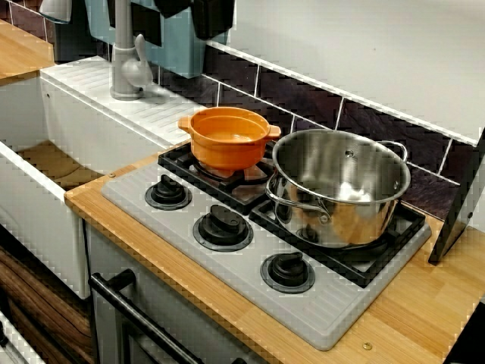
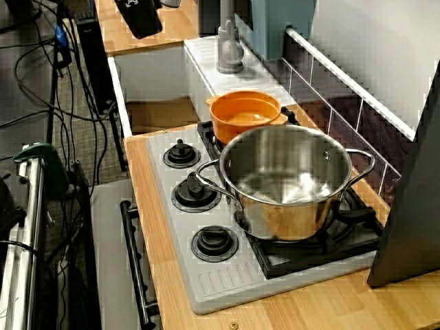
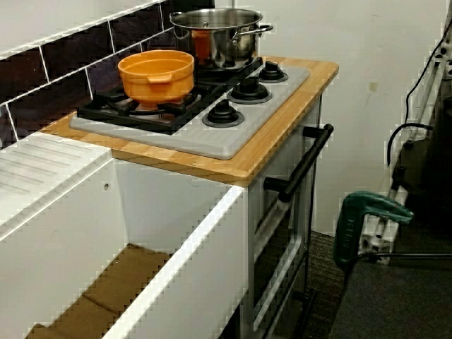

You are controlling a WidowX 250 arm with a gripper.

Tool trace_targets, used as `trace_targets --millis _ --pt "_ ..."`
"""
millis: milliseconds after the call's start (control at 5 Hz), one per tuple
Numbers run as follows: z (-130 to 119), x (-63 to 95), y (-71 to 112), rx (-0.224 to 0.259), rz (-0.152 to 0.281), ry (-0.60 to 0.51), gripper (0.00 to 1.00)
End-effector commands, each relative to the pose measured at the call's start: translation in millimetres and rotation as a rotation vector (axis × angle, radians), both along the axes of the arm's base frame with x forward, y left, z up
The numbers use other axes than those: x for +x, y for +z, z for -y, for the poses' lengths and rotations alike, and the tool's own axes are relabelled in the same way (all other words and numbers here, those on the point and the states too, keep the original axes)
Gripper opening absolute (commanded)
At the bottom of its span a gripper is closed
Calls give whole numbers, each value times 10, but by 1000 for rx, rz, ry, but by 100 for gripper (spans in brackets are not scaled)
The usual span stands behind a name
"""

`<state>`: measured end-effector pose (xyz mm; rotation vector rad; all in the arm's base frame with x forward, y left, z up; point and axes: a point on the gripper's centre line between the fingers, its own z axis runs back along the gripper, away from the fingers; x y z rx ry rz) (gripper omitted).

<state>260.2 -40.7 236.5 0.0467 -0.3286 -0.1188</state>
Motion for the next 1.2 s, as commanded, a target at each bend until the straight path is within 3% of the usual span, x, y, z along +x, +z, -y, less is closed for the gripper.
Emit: trace_targets --millis 0,200,400,600,800,1000 --pt "-281 147 123 -21 146 -44 100" --pt "-215 367 78 21 76 -119 100" --pt "-57 492 -26 131 38 -228 100" --pt "41 574 -104 206 -36 -365 100" --pt "149 592 -173 234 -41 -455 100" --pt "296 626 -282 257 -10 -551 100"
